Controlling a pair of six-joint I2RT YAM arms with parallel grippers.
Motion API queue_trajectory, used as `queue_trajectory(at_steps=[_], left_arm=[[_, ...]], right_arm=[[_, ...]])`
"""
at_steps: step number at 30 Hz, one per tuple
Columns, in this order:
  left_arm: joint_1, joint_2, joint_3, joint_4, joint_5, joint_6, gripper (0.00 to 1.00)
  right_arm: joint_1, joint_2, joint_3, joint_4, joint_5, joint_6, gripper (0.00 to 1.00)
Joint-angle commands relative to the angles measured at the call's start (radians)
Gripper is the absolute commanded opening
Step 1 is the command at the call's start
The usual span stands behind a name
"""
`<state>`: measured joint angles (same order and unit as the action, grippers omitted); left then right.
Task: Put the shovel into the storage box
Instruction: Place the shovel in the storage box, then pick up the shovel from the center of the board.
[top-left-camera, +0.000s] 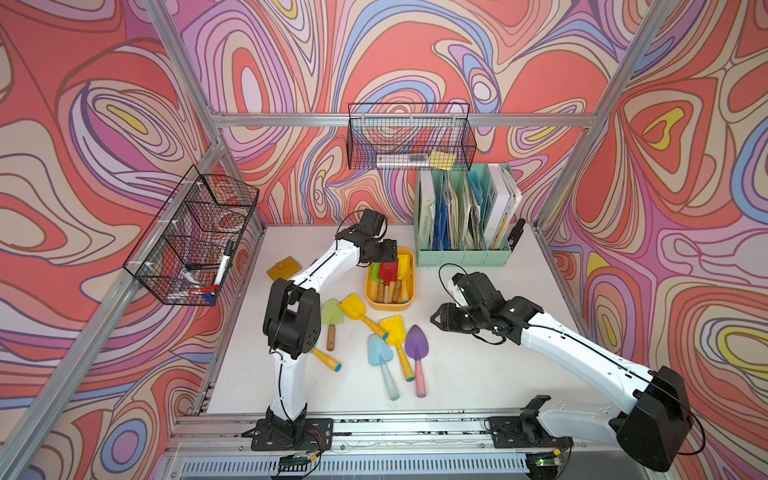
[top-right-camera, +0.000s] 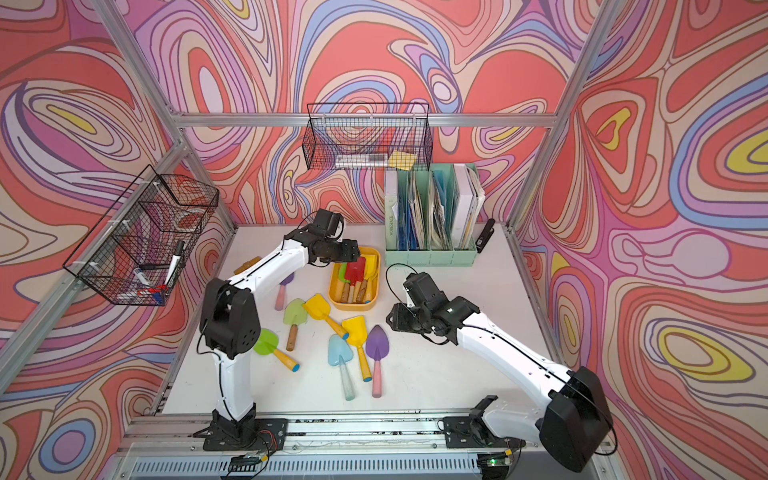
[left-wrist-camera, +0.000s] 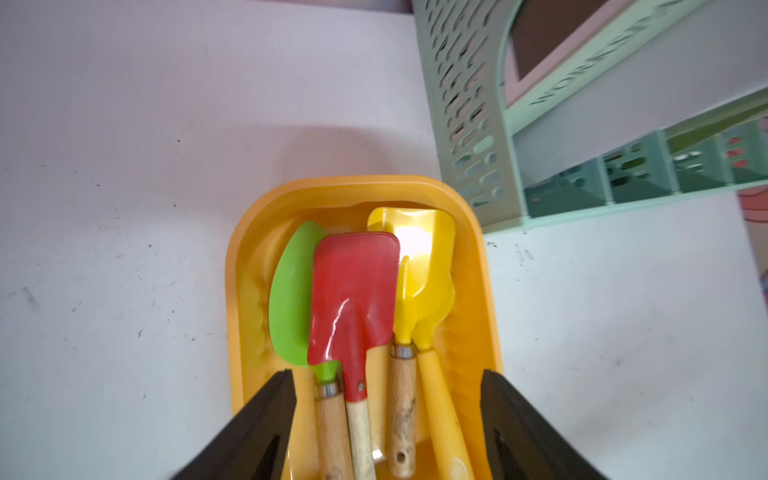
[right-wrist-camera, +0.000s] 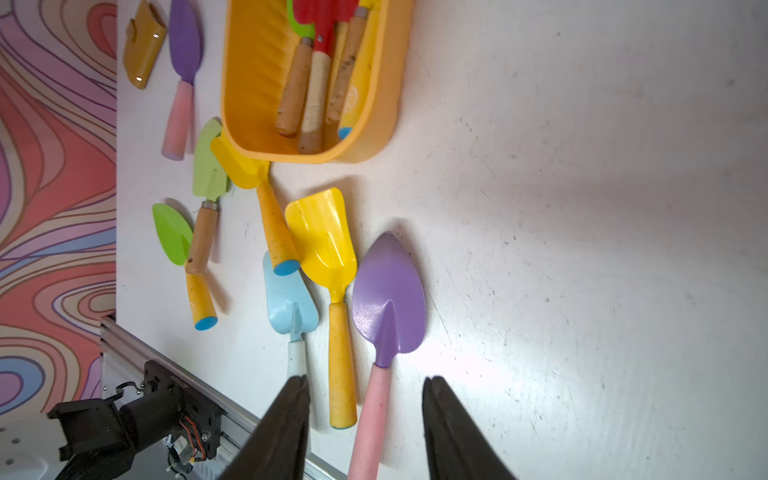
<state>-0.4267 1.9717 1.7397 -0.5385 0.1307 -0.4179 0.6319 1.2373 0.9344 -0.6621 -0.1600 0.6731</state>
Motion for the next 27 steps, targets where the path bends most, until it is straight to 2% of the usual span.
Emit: queue_trajectory(at_steps=[1, 7, 16, 27], left_arm=[[-0.033, -0.15, -0.094, 0.059, 0.004, -0.029, 0.78], [-0.078, -0.346, -0.307, 0.153, 0.098, -0.087, 0.82], [-0.154, -0.534, -0.503, 0.183, 0.115, -0.127, 0.83], [-0.162, -0.65, -0.566, 0.144, 0.071, -0.107, 0.84]], right_arm=[[0.036, -0.005, -0.044, -0.073, 0.058, 0.056, 0.45], [0.176, 0.08, -0.075, -0.07, 0.111, 0.17, 0.45], [0.403, 0.255, -0.048, -0.03, 0.182, 0.363, 0.46], [0.451, 0.331, -0.022, 0.027, 0.212, 0.423, 0.47]])
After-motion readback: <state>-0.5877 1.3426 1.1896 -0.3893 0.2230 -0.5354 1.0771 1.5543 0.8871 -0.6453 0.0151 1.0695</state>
